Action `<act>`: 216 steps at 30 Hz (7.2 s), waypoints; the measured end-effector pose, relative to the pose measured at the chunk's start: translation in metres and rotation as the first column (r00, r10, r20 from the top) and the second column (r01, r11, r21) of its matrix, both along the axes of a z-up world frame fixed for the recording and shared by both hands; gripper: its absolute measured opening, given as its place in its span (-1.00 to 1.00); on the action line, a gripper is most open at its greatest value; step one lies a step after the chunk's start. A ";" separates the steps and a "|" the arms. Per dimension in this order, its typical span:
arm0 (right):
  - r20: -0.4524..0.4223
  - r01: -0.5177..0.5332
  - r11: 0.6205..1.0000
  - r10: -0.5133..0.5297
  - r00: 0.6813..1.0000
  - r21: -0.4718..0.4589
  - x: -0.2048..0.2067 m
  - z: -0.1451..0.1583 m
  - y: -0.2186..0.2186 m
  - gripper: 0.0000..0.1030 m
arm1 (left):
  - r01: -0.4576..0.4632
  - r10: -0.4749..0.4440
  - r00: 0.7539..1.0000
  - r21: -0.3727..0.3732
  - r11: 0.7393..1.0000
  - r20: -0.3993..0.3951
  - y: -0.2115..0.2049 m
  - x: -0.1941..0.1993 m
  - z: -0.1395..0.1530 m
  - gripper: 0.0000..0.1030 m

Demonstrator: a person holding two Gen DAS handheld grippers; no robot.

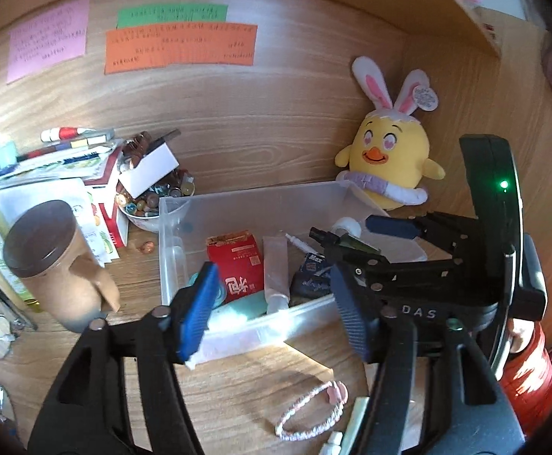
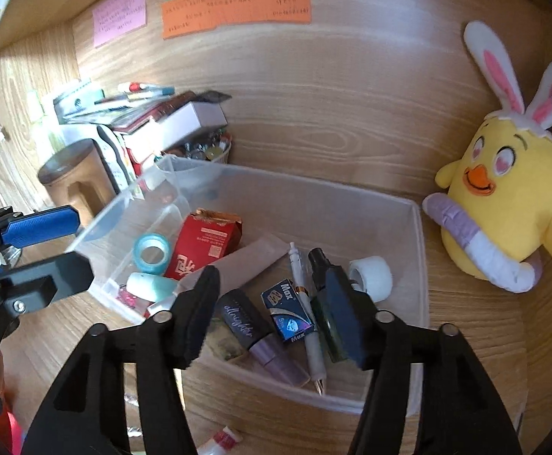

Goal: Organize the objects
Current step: 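Grasp the braided pink-white bracelet with the left gripper while the right gripper grasps the red-capped tube, then carry the bracelet and red-capped tube into the clear box and open both grippers, then move both open grippers down toward the white tube and pale green tube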

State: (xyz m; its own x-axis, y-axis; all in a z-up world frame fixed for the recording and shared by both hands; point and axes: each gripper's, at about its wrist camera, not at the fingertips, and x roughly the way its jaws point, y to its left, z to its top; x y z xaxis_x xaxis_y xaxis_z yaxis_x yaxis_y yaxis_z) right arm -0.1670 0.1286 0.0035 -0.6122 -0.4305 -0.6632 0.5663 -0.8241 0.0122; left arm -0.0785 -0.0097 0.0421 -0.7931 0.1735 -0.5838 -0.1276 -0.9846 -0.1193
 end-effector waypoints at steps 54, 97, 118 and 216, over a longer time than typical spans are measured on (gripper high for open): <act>0.115 -0.084 0.990 0.072 0.991 0.110 0.087 -0.068 0.049 -0.73 | 0.085 -0.078 0.941 -0.007 0.996 0.330 0.037 0.015 -0.097 0.49; -0.070 -0.047 0.991 0.039 0.997 -0.125 0.066 0.024 0.045 -0.73 | -0.035 0.035 0.999 0.008 0.999 -0.013 0.015 0.019 -0.011 -0.72; -0.065 -0.025 0.997 0.021 0.998 -0.067 0.005 0.029 0.014 -0.73 | -0.091 0.090 0.996 0.030 0.995 0.028 -0.006 -0.043 -0.005 -0.72; 0.212 -0.167 0.985 0.170 0.962 -0.034 0.137 -0.072 -0.017 0.33 | -0.025 0.034 0.971 -0.044 0.999 0.235 -0.015 0.119 -0.098 0.75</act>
